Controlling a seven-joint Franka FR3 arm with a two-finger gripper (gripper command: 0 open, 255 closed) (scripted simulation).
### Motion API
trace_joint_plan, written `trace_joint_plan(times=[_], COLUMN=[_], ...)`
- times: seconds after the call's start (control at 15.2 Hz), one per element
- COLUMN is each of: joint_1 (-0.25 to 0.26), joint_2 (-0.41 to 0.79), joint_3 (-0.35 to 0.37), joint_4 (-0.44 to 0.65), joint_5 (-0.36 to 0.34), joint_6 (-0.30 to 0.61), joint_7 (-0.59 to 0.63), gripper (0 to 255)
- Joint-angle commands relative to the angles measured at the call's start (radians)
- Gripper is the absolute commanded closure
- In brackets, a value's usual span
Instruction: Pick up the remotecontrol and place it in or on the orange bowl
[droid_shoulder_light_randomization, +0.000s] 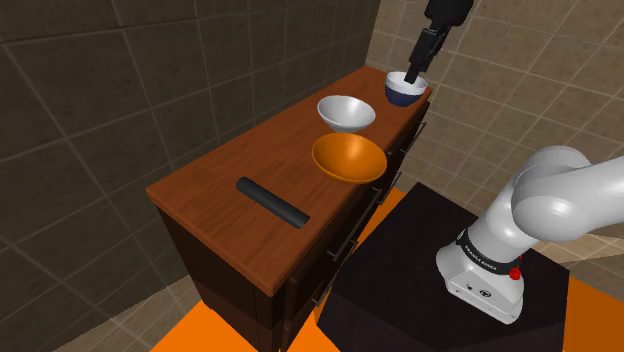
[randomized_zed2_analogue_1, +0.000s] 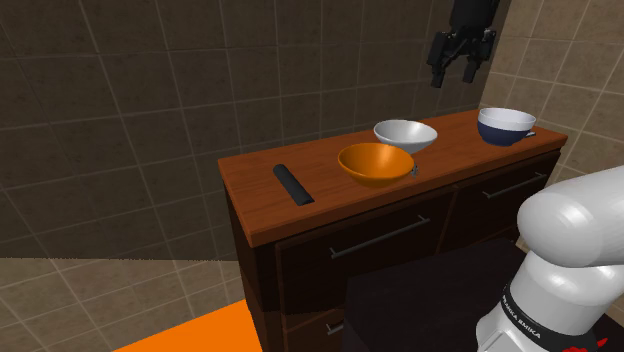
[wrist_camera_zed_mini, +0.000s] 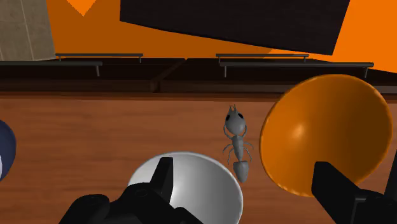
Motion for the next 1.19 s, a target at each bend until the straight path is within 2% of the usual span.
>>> trace_joint_plan(times=[0.0, 0.59, 1.12], joint_1=[0.0, 0.065, 0.115], joint_2=[0.0, 0.106, 0.283], joint_3=[0.0, 0.153, 0.289], joint_4=[0.0, -0.078, -0.066], joint_5=[0.0, 0.114, 0.187], joint_6=[0.0, 0.163, 0.323], joint_7=[0.0, 0.182, 0.339], gripper=[0, 0, 0])
